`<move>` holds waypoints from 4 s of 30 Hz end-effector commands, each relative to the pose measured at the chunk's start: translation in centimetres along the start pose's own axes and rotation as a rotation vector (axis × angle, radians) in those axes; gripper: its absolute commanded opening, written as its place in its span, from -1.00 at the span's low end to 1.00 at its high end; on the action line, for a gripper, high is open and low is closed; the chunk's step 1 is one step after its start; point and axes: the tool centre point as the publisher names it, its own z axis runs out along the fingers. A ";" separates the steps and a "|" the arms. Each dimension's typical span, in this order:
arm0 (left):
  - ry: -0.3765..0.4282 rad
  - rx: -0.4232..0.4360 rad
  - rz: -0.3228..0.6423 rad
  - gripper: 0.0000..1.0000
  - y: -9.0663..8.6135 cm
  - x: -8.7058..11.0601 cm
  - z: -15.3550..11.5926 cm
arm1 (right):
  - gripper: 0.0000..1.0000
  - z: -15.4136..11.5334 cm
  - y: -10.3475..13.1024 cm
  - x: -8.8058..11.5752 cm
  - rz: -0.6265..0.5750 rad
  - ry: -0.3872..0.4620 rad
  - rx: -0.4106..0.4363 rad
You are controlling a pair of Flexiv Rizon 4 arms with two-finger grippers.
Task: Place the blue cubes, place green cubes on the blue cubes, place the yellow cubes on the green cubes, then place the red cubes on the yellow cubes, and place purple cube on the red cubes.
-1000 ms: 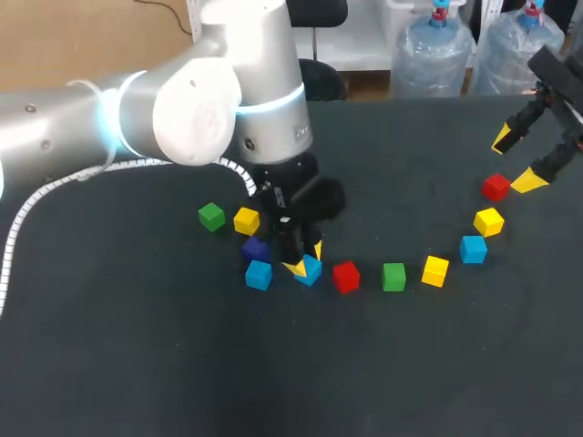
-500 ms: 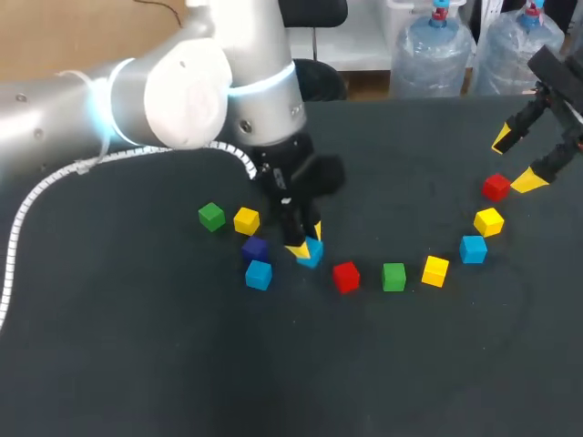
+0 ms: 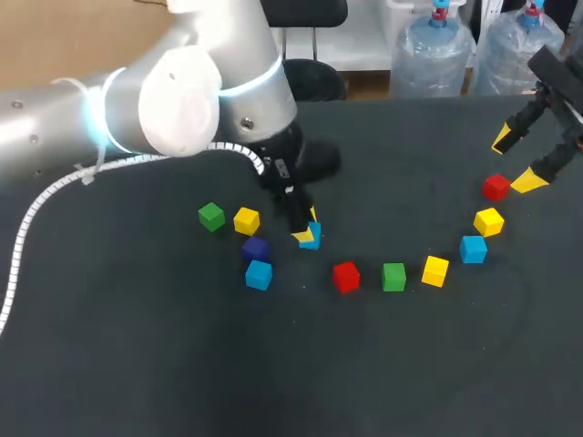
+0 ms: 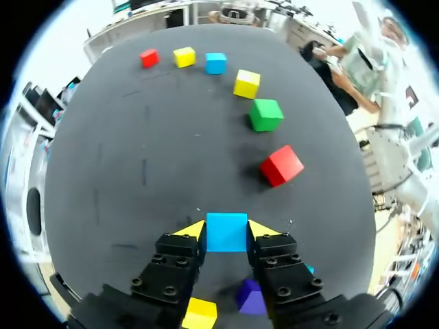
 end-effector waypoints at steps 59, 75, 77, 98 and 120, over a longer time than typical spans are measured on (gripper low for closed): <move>0.064 -0.084 -0.088 -1.00 5.0 1.7 0.7 | 1.00 0.0 -0.1 0.0 -0.001 -0.001 -0.001; 0.055 -0.081 -0.105 -1.00 4.7 1.9 0.7 | 1.00 0.0 -0.1 0.0 -0.001 -0.001 -0.001; 0.055 -0.081 -0.106 -1.00 4.7 1.9 0.7 | 1.00 0.0 -0.1 0.0 -0.001 -0.001 -0.001; 0.059 -0.084 -0.122 1.00 4.8 1.8 0.3 | 1.00 0.0 -0.1 0.0 -0.001 -0.001 -0.001; 0.074 -0.055 0.048 1.00 -2.1 3.2 -4.3 | 1.00 0.0 -0.1 0.0 -0.001 -0.001 -0.001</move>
